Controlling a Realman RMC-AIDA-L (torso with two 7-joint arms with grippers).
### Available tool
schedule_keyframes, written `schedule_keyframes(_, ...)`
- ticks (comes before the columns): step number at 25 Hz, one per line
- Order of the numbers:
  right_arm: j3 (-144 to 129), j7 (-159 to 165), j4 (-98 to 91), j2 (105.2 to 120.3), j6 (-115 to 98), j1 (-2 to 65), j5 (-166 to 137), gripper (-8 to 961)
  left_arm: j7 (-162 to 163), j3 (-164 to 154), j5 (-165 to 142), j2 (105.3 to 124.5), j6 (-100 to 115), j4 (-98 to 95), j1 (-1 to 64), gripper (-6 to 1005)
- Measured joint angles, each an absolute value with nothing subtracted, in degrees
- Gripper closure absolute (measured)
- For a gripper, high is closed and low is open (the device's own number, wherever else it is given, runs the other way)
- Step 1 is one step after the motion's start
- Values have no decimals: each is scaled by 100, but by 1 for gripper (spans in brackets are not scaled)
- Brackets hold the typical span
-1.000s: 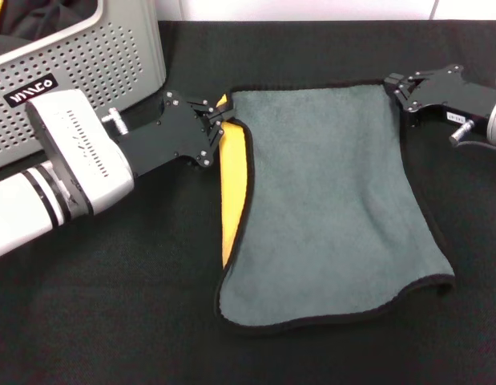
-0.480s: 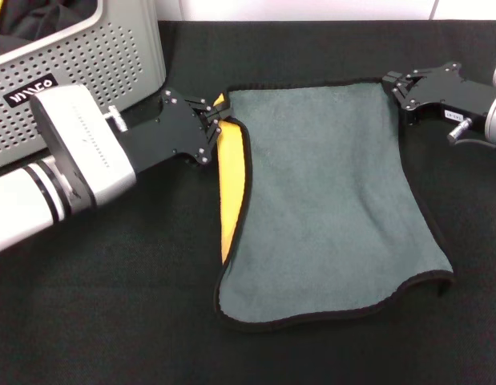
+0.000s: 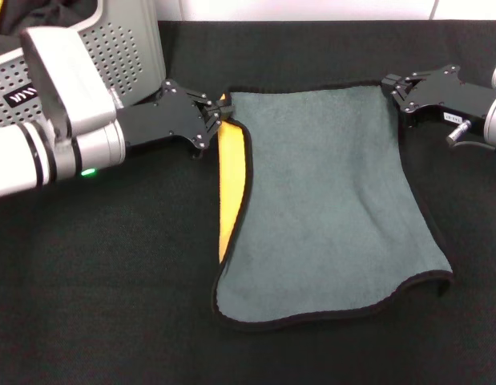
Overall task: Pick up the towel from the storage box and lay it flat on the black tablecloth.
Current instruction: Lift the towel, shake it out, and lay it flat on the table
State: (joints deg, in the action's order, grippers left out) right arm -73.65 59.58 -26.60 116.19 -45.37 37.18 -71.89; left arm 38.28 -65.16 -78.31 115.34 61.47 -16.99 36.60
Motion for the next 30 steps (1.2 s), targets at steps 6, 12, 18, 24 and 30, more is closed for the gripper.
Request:
schedule_keyframes(6, -7365, 5958, -2660, 11619, -4548, 3718, -7189, 879, 5134, -6522, -8913, 11465, 6198, -2216, 3809, 992)
schedule_keyframes(12, -7365, 5958, -2662, 11619, -4556, 3713, -7189, 878, 6347, -6521, -9985, 11417, 6270, -2877, 3888, 992)
schedule_keyframes(18, -7365, 5958, -2663, 11619, -4555, 3709, -7197, 877, 6970, -6494, -10969, 11390, 6096, -3138, 4136, 993)
schedule_keyframes(24, -7365, 5959, -2663, 11619, -4528, 3708, -7195, 875, 7181, -6497, -11835, 11436, 5898, -3229, 4415, 992)
schedule_keyframes(30, -7424, 5980, -2663, 11619, -4514, 3713, -7193, 874, 7281, -6509, -12454, 11548, 5789, -3606, 4447, 993)
